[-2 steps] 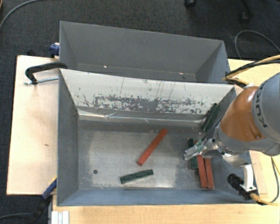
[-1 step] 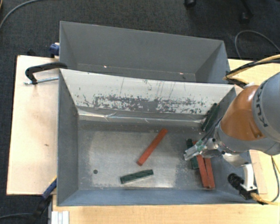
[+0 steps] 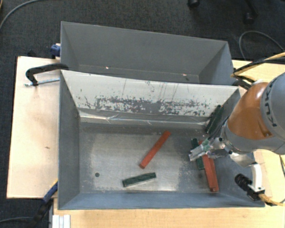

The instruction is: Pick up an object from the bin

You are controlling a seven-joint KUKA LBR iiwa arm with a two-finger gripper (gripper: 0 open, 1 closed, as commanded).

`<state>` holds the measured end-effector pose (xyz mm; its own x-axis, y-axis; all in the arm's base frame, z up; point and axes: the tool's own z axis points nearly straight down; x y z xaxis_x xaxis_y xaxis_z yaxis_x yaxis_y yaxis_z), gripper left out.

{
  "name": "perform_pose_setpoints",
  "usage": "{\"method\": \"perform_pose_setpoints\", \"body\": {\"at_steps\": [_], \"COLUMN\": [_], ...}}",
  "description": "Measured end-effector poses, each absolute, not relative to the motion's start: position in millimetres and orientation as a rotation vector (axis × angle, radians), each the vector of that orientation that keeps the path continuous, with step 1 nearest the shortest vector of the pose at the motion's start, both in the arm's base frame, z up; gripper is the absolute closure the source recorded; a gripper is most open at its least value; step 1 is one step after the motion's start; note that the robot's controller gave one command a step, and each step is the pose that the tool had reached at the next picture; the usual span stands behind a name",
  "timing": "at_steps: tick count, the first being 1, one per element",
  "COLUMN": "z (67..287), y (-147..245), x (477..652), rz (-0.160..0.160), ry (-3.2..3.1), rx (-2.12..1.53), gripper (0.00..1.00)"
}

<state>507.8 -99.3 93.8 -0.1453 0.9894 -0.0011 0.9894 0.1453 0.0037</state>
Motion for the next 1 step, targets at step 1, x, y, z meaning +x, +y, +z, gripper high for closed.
{"method": "perform_pose_setpoints", "body": {"at_steps": [1], "z": [165.3], "y": [-99.1], "x": [509.2], "rz": [0.004], "ry": [2.377], "rx": [2.048], "gripper": [1.0]}}
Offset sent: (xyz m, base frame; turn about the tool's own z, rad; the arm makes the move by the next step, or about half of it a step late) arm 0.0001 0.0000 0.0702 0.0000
